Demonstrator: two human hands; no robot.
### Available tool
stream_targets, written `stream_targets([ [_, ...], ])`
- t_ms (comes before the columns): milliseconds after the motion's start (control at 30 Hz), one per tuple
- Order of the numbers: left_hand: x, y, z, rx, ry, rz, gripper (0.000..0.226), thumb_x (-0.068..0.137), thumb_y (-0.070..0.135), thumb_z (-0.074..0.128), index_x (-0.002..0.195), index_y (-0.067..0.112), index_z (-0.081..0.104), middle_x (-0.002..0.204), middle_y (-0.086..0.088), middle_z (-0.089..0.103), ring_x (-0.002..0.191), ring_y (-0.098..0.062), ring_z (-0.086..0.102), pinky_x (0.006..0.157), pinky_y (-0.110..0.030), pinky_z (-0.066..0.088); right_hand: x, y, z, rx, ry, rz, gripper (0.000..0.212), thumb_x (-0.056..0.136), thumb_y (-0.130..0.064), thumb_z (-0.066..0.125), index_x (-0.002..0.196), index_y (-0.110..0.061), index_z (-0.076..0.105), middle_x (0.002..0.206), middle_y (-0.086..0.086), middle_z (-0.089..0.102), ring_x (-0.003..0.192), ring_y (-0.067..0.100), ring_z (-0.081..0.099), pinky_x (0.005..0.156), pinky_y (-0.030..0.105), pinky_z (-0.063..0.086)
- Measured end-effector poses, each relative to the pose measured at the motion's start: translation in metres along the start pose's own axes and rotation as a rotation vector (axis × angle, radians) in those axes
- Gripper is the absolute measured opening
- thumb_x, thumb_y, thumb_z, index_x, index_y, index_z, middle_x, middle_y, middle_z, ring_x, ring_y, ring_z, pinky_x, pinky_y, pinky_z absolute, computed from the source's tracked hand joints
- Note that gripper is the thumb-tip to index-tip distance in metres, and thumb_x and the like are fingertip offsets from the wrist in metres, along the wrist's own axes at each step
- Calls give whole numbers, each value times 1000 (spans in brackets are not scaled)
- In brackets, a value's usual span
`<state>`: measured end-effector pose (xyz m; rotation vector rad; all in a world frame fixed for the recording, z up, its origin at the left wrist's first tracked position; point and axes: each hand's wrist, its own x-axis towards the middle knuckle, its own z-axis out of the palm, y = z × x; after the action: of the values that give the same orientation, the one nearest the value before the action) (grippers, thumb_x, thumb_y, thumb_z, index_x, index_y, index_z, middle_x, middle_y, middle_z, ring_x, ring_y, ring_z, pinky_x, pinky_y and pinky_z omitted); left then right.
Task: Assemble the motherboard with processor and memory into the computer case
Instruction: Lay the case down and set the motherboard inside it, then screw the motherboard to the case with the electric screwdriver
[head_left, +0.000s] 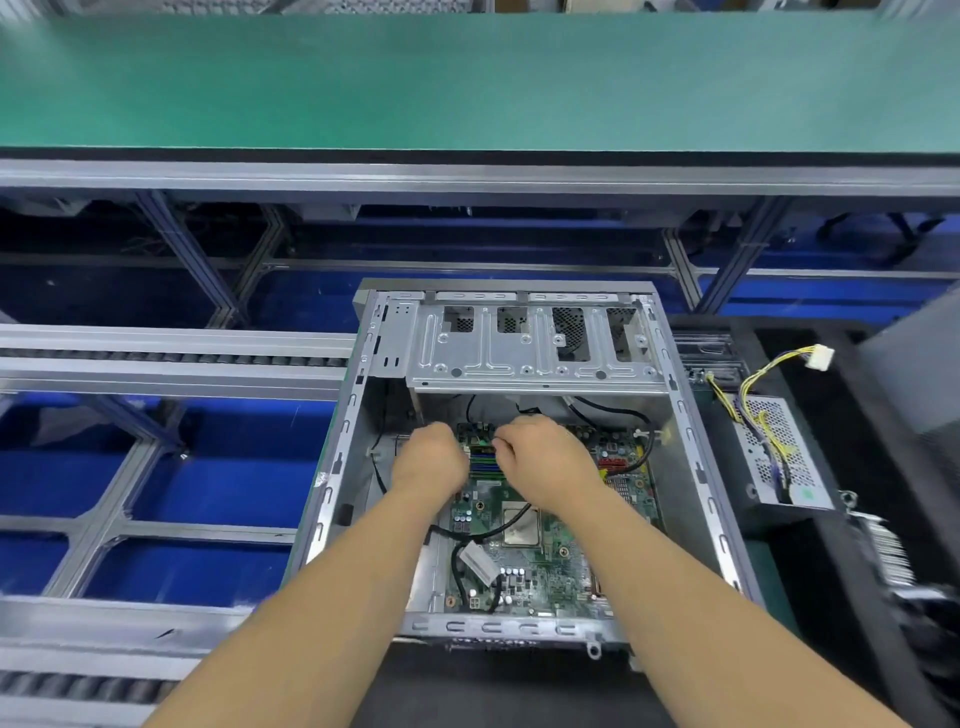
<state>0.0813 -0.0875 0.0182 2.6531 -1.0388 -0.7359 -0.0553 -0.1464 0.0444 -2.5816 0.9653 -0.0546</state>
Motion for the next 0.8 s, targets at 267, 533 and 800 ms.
stream_targets([
  [267,-41,37,-39,73,180,256,28,99,30,37,95,14,60,102,-10,66,88,-33,61,76,-39,50,-18,1,-24,150,131,49,40,108,-27,43,72,-11,50,69,12,59,68,32,55,61,37,36],
  [533,-102,-38,-88,-90,629,344,25,99,34,35,82,20,47,77,-2,61,72,-30,53,59,-36,34,-34,-122,-39,350,331,-146,39,101,-10,43,138,-12,58,126,14,64,117,32,56,98,42,45],
  [800,-172,-234,-107,-200,847,63,24,95,33,37,77,18,43,64,3,47,63,-34,47,53,-35,30,-91,-280,57,88,462,-492,35,87,-12,53,116,-5,70,104,14,65,94,37,59,79,47,45],
])
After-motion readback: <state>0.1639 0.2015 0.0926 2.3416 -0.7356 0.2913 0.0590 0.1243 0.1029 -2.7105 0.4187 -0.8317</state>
